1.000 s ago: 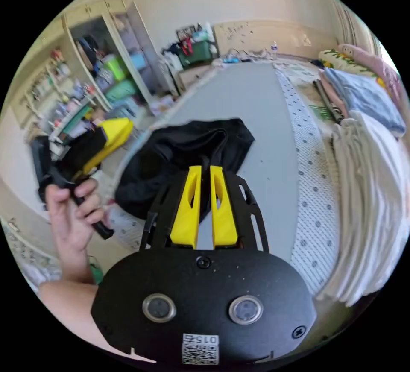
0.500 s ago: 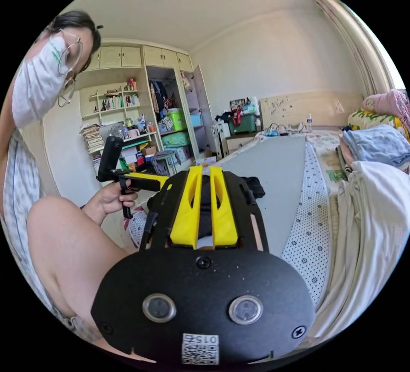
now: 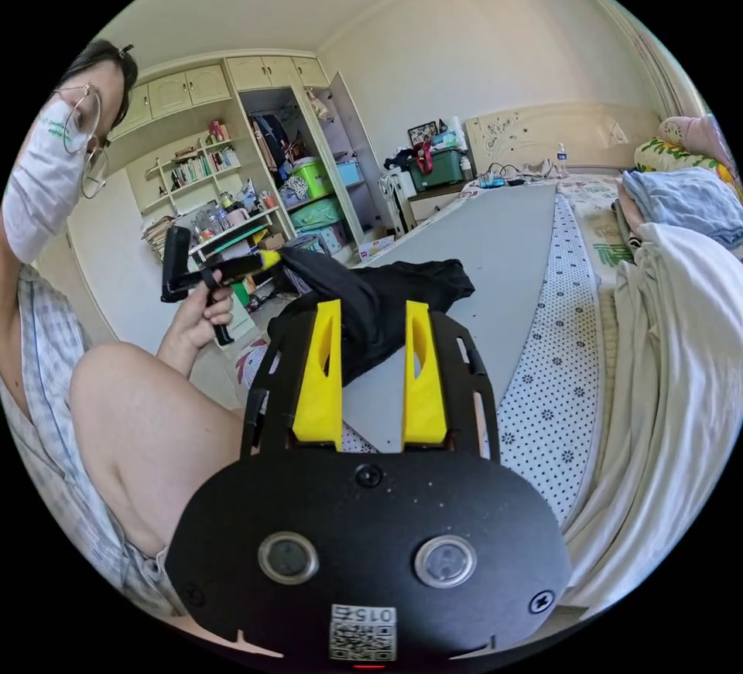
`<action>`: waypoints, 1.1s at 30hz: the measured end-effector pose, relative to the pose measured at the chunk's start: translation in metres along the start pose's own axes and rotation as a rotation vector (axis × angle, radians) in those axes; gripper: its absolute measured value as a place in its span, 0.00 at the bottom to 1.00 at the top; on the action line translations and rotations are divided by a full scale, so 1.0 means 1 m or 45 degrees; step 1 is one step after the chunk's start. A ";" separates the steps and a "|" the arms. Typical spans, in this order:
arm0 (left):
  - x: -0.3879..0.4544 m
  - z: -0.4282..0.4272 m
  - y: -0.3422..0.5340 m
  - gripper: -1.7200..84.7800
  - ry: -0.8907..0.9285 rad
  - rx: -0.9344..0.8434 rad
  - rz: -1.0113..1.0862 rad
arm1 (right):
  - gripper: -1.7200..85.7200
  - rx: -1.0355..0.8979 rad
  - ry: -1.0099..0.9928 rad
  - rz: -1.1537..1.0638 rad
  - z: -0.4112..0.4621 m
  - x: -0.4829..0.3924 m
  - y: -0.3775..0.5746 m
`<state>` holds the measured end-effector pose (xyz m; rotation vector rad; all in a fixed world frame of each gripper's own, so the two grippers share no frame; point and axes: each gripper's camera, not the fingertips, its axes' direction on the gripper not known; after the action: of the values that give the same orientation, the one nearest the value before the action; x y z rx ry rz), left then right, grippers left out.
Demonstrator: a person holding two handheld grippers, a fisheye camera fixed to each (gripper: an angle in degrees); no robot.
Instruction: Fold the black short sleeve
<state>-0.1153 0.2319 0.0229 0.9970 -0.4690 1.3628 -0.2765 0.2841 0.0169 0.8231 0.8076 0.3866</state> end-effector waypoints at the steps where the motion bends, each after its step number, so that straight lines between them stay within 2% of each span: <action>1: -0.011 -0.034 -0.002 0.03 -0.115 0.105 -0.048 | 0.16 -0.028 -0.025 -0.028 0.006 -0.003 -0.003; 3: -0.025 -0.073 -0.002 0.03 -0.262 0.188 -0.110 | 0.17 -0.074 -0.083 -0.089 0.016 -0.010 -0.010; 7: -0.042 -0.095 0.001 0.03 -0.392 0.141 -0.153 | 0.17 -0.155 -0.132 -0.313 0.042 -0.039 -0.030; 10: -0.054 -0.091 0.004 0.03 -0.402 0.121 -0.201 | 0.17 -0.217 -0.038 -0.396 0.052 -0.039 -0.047; 14: -0.073 -0.095 -0.001 0.03 -0.405 0.153 -0.246 | 0.17 -0.286 -0.035 -0.419 0.050 -0.013 -0.065; 16: -0.086 -0.090 -0.002 0.03 -0.342 0.143 -0.272 | 0.17 -0.441 0.061 -0.564 0.065 -0.014 -0.070; 19: -0.094 -0.083 -0.005 0.03 -0.336 0.114 -0.281 | 0.17 -0.479 0.187 -0.699 0.081 -0.020 -0.082; 21: -0.096 -0.084 -0.009 0.03 -0.331 0.109 -0.280 | 0.16 -0.524 0.189 -0.764 0.093 -0.017 -0.091; 23: -0.098 -0.087 -0.015 0.03 -0.310 0.114 -0.277 | 0.12 -0.678 0.123 -0.815 0.108 -0.012 -0.099; 24: -0.098 -0.089 -0.020 0.03 -0.293 0.114 -0.264 | 0.08 -0.776 0.073 -0.836 0.112 -0.011 -0.106; 26: -0.096 -0.087 -0.034 0.03 -0.295 0.113 -0.193 | 0.04 -0.746 0.138 -0.827 0.098 -0.013 -0.122; 29: -0.094 -0.079 -0.084 0.03 -0.308 0.081 -0.037 | 0.02 -0.559 0.298 -0.760 0.038 -0.014 -0.175; 33: -0.086 -0.118 -0.189 0.02 -0.209 0.262 0.046 | 0.02 -0.165 0.362 -0.570 -0.095 -0.016 -0.274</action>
<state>0.0154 0.2952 -0.1668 1.2814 -0.4773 1.3878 -0.3585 0.1478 -0.2263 0.4514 1.1881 0.1546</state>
